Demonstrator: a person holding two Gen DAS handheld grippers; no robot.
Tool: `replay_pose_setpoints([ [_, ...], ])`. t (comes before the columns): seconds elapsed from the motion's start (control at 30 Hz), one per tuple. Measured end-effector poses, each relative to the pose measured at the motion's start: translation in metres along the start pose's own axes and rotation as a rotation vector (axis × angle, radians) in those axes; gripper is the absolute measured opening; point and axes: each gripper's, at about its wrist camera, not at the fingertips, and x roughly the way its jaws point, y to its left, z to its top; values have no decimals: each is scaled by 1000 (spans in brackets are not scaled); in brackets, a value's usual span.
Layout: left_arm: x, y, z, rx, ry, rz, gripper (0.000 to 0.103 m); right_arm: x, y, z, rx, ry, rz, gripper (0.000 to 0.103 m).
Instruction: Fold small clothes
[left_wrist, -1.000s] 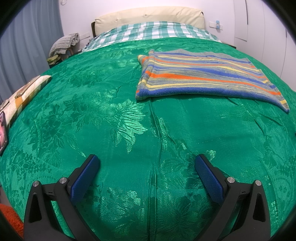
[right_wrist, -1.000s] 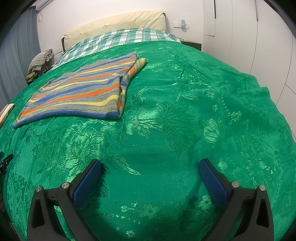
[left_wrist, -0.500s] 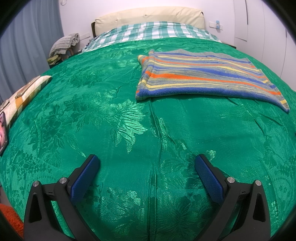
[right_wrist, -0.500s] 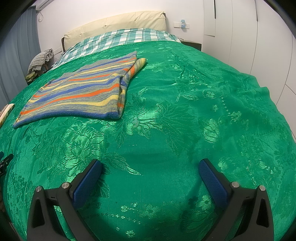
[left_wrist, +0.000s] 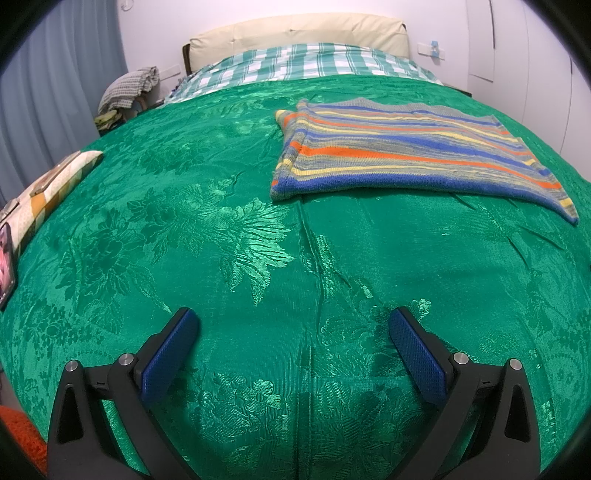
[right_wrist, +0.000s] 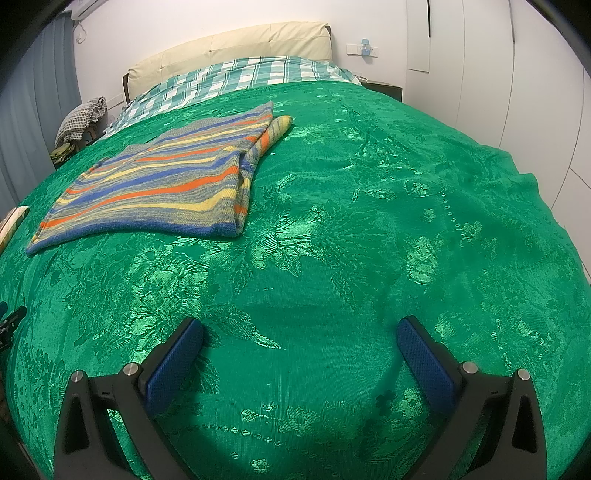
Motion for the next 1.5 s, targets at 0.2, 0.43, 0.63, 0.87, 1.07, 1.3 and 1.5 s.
replay_pose_setpoints([
  [0.2, 0, 0, 0, 0, -1, 0, 102, 0, 0, 0, 0, 0, 0, 103],
  [0.43, 0, -1, 0, 1, -1, 1, 102, 0, 0, 0, 0, 0, -1, 103],
  [0.63, 0, 0, 0, 1, 1, 1, 102, 0, 0, -1, -1, 1, -1, 103],
  [0.87, -50, -9, 29, 119, -7, -60, 101, -2, 2, 18, -47, 139, -9, 103],
  [1.07, -64, -100, 65, 349, -50, -269, 101, -10, -20, 88, -37, 144, 146, 102],
  [1.3, -6, -249, 89, 622, -24, -373, 101, 84, -45, 193, 130, 316, 427, 83],
  [1.5, 25, -280, 103, 651, -47, -434, 71, 173, -41, 237, 210, 425, 532, 72],
])
